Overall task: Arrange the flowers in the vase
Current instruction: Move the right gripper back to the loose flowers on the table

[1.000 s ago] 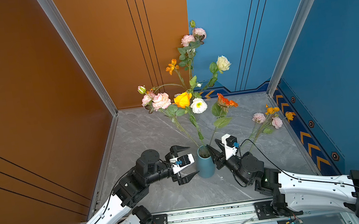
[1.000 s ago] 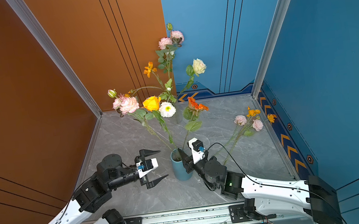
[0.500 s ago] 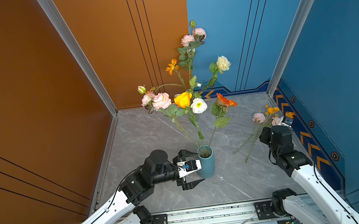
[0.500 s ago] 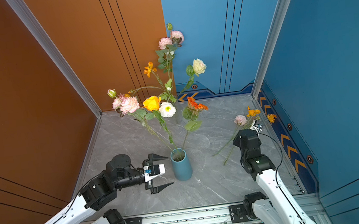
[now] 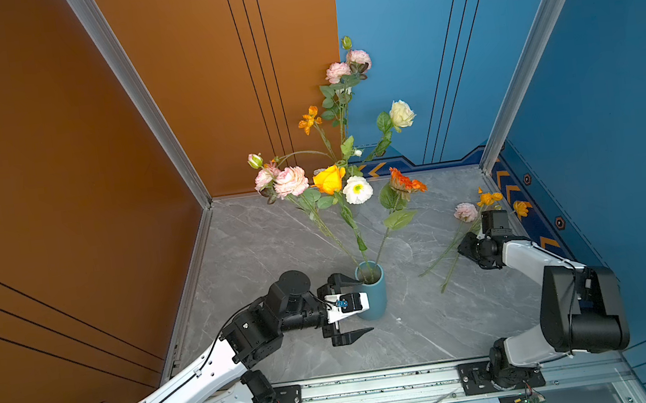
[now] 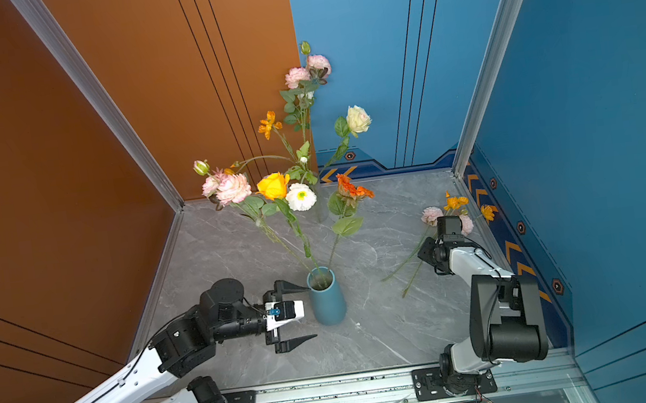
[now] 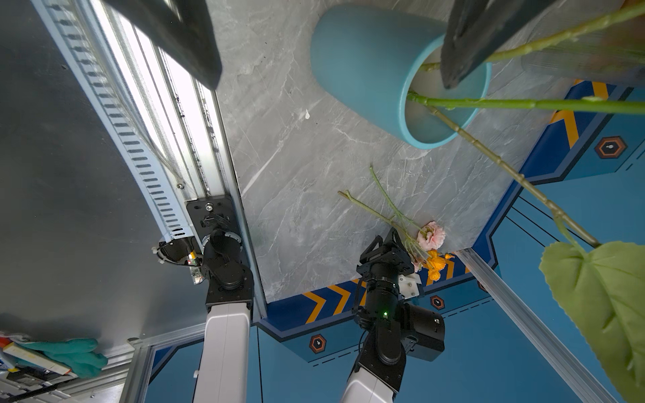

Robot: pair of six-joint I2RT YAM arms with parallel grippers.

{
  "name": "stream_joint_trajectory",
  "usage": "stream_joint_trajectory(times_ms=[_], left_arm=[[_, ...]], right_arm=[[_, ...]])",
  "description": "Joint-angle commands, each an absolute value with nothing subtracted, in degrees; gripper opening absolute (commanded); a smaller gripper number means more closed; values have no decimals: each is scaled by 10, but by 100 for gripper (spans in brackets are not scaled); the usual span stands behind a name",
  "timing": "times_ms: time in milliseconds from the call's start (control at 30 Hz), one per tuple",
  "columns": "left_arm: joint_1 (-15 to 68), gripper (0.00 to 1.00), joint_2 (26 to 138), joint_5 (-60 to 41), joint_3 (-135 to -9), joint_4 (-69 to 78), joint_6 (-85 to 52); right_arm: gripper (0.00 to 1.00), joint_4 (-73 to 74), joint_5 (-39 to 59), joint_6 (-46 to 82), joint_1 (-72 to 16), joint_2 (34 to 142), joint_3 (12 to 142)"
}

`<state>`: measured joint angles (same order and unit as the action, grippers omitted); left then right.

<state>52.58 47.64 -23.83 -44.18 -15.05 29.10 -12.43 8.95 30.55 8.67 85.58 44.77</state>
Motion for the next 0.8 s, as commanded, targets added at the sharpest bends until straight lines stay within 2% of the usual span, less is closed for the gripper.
stream_joint_trajectory(times_ms=[0,167,767], left_arm=[[529,98,473,-237,-431,-158,300],[529,98,473,-236,-431,-159,301],[529,98,466,-230,-430,-160,304]], right_arm=[[44,-127,72,284,83,877,471],[39,-128,68,277,83,910,486],[38,-120,56,296,44,975,553]])
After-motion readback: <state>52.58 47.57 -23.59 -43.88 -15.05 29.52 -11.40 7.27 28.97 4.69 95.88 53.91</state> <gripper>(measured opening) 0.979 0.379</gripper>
